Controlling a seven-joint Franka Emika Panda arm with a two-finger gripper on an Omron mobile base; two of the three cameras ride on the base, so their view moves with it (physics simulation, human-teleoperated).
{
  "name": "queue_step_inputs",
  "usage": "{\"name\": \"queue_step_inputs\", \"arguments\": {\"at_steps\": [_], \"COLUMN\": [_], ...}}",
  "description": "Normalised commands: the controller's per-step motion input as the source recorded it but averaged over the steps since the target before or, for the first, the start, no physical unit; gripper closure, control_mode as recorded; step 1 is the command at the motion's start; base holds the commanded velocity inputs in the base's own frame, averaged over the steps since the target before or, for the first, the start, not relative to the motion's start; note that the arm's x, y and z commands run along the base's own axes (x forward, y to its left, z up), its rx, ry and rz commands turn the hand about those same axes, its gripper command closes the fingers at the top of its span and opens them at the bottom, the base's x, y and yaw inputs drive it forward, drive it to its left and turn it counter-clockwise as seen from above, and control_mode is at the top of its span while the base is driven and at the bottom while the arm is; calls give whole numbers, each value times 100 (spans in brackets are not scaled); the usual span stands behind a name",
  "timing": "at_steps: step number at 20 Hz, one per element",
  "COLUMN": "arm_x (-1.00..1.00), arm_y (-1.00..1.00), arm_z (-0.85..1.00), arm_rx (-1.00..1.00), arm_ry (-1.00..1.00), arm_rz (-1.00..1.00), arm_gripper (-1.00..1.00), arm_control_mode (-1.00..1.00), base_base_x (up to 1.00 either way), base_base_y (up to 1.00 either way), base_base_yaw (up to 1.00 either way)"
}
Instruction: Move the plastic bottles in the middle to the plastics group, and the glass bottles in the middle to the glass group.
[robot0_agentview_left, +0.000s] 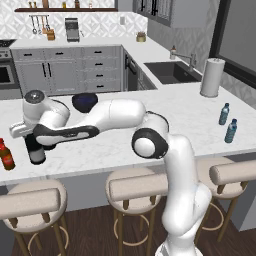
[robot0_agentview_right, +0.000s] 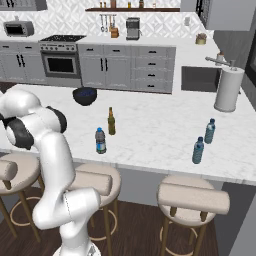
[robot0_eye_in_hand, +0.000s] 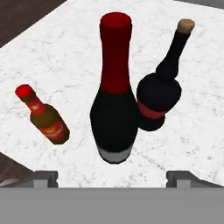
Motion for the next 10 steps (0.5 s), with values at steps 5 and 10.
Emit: {"name": "queue_step_inputs", "arguments": {"at_steps": [5,10], "arm_x": [-75,-46], "arm_y": [-89,-100], "arm_z": [0,0], "arm_rx": [6,9], "arm_ry": [0,0], "arm_rz": [-6,-10], "arm_gripper": [-100,-100], "arm_control_mode": [-100,-100], "base_base_x": [0,0], "base_base_y": [0,0], "base_base_yaw": [0,0]}}
